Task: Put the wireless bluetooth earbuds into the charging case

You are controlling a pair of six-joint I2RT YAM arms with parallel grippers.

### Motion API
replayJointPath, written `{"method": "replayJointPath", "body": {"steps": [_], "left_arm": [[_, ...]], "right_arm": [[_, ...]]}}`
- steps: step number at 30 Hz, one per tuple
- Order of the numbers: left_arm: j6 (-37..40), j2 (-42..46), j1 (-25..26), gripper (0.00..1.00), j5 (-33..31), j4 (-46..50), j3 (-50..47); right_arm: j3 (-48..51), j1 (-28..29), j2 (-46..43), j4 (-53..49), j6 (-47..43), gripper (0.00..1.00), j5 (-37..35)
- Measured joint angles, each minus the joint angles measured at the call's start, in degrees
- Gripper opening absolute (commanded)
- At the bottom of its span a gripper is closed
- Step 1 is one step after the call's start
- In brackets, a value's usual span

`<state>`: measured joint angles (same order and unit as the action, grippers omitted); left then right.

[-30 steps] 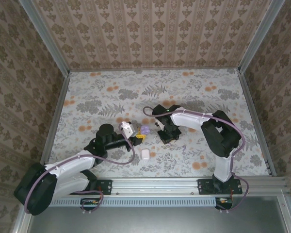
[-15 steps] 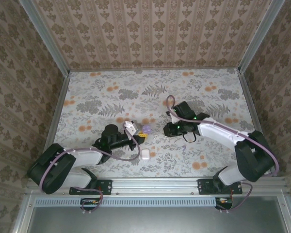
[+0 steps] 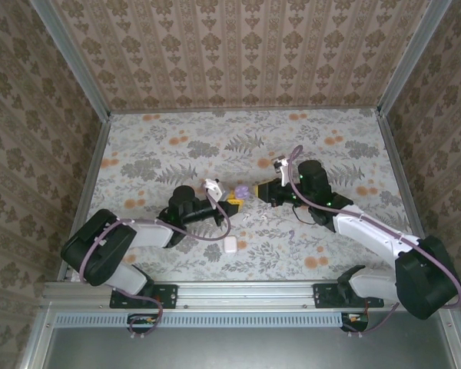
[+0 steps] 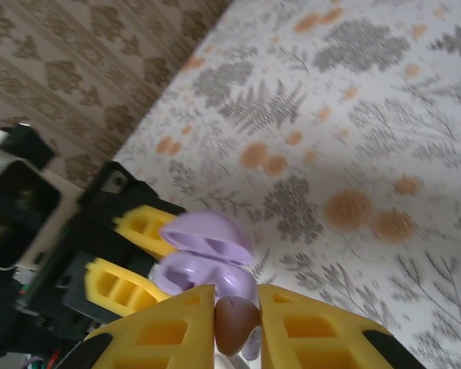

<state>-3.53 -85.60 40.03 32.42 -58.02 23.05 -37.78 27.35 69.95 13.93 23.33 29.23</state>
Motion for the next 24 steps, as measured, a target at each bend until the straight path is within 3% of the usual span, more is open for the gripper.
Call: {"method": "replayJointPath", "body": {"steps": [13, 24], "left_arm": [[-5.1, -3.0, 0.0, 0.12, 0.9, -5.3, 0.8], [-6.0, -3.0, 0.0, 0.12, 1.6, -5.9, 0.8]], "right_arm": [[3.4, 2.6, -0.5, 12.7, -0.8, 0.18, 1.8], [2.9, 4.2, 3.6, 15.2, -1.0, 0.18, 2.4]]}}
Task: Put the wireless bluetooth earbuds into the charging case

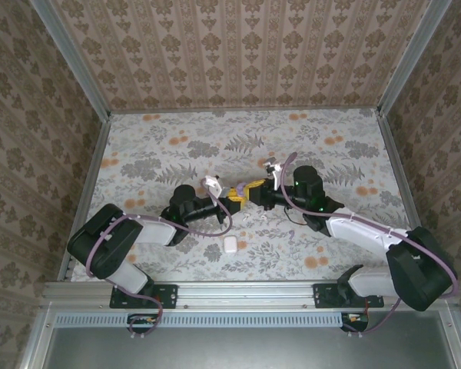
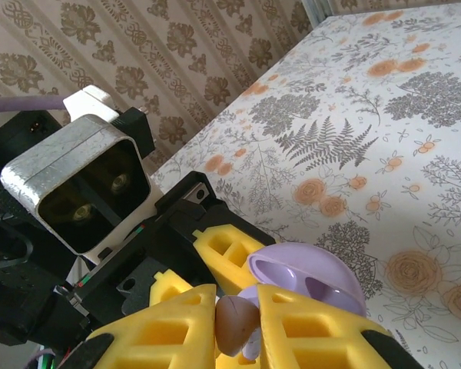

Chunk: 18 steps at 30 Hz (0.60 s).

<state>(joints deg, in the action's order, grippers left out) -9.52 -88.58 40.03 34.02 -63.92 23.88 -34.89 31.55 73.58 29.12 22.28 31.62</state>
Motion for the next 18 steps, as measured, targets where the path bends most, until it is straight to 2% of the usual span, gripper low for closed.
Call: {"method": "replayJointPath", "body": {"steps": [18], "left_arm": [[-1.0, 0.0, 0.0, 0.12, 0.7, 0.0, 0.2]], "right_arm": [[-1.1, 0.8, 3.2, 3.8, -0.1, 0.19, 0.1]]}}
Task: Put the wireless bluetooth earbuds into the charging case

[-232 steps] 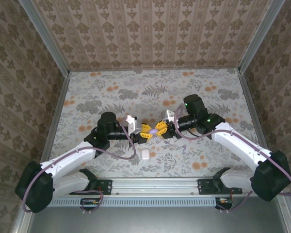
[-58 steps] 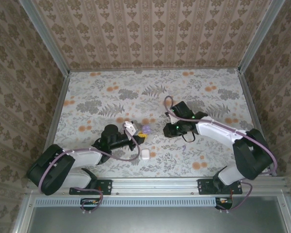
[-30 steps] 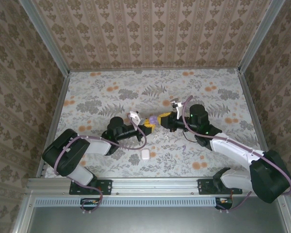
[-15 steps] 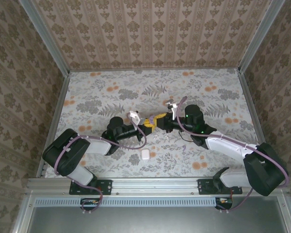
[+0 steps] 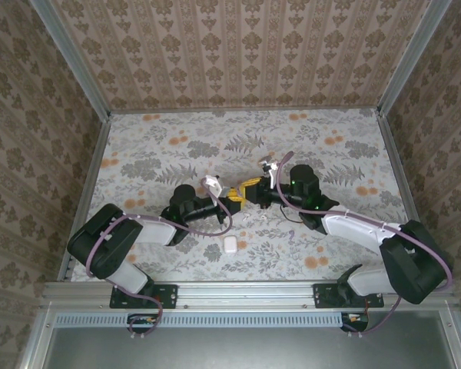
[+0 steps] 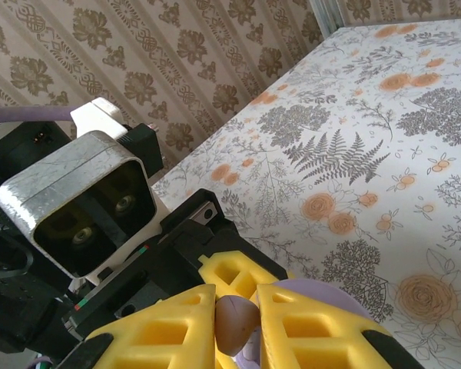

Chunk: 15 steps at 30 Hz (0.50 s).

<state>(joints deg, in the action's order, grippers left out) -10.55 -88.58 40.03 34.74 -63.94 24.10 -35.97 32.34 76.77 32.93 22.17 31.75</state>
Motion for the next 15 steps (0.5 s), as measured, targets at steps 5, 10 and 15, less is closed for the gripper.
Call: {"method": "replayJointPath", "body": {"steps": [5, 10, 15], "left_arm": [[-0.2, 0.0, 0.0, 0.12, 0.1, 0.0, 0.0], [-0.2, 0.0, 0.0, 0.12, 0.2, -0.1, 0.1], [-0.3, 0.0, 0.0, 0.12, 0.3, -0.2, 0.1]], "right_arm": [[0.0, 0.1, 0.8, 0.1, -1.0, 0.18, -0.2], [-0.4, 0.2, 0.9, -0.3, -2.0, 0.19, -0.1], [-1.1, 0.2, 1.0, -1.5, -3.4, 0.19, 0.5]]}}
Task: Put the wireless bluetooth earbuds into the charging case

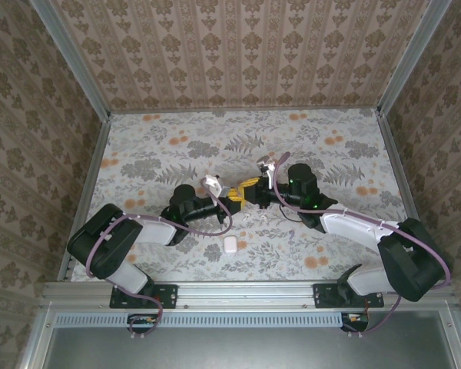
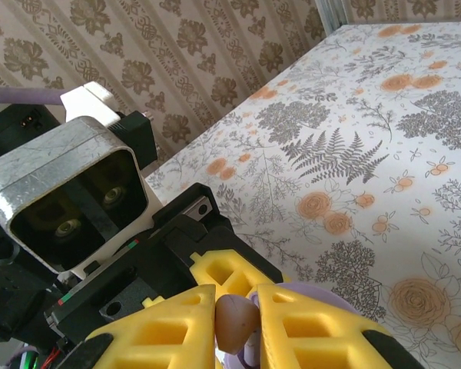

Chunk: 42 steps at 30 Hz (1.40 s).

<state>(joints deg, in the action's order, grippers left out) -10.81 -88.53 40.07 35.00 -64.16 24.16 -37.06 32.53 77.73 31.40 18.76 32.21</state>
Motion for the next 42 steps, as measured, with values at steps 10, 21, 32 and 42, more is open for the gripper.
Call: {"method": "replayJointPath", "body": {"steps": [10, 21, 32, 42], "left_arm": [[0.1, 0.2, 0.0, 0.12, 1.0, 0.5, 0.0], [1.8, 1.9, 0.4, 0.12, 1.1, 0.7, -0.1], [1.8, 2.0, 0.4, 0.12, 0.1, 0.6, -0.1], [2.1, 2.1, 0.4, 0.11, -0.3, 0.2, -0.1]], "right_arm": [[-0.7, 0.0, -0.3, -2.9, -2.7, 0.19, 0.8], [-0.7, 0.0, -3.2, -5.4, -5.0, 0.19, 0.6], [-0.7, 0.0, -6.1, -9.0, -6.4, 0.19, -0.7], [-0.7, 0.1, -7.6, -11.1, -6.9, 0.19, -1.6]]}}
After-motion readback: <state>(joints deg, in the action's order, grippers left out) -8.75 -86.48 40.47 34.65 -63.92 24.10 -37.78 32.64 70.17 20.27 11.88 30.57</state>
